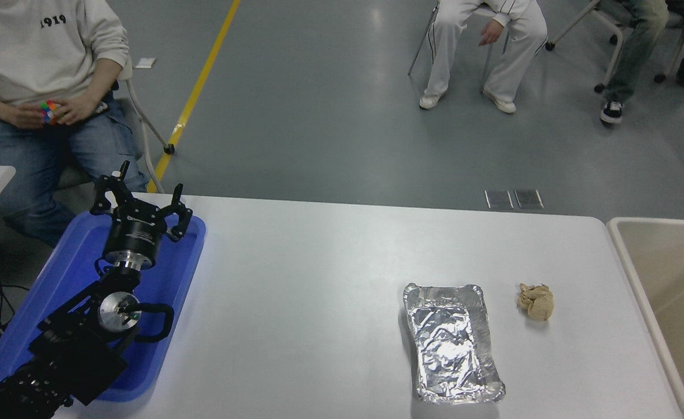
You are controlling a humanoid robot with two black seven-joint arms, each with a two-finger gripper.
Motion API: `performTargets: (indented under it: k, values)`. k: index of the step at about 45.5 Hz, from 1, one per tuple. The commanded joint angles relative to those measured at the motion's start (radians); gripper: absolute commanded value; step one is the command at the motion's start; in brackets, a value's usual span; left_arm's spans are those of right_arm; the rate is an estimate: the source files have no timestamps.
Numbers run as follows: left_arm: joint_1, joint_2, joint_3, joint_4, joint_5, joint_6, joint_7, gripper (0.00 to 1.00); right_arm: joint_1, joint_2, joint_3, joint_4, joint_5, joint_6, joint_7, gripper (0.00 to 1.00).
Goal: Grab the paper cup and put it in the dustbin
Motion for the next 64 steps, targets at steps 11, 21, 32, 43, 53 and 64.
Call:
performTargets:
  k: [11, 21, 32, 43, 53, 64]
  values:
    - [0.0, 0.0, 0.0, 0.0, 0.0, 0.0, 0.0, 1.0, -0.548, -0.024, 0.458, -0.349, 0.056, -0.141, -0.098, 0.0]
    - [0.0, 0.001, 0.0, 0.0, 0.0, -0.002, 0.0, 1.0, -0.755, -0.006, 0.627, -0.395, 0.079, -0.301, -0.167, 0.0]
    - [0.0, 0.0, 0.0, 0.0, 0.0, 0.0, 0.0, 1.0, -0.966, 0.126, 0.733, -0.574, 0.203, -0.356, -0.236, 0.0]
    - [0.0, 0.0, 0.0, 0.0, 0.0, 0.0, 0.0, 1.0, -1.095, 0.244, 0.779, -0.667, 0.263, -0.486, -0.316, 0.0]
    - [0.0, 0.0, 0.0, 0.0, 0.0, 0.0, 0.0, 1.0, -1.155, 0.304, 0.782, -0.667, 0.263, -0.617, -0.405, 0.0]
    - [0.0, 0.0, 0.0, 0.0, 0.0, 0.0, 0.0, 1.0, -1.189, 0.352, 0.809, -0.667, 0.271, -0.692, -0.477, 0.0]
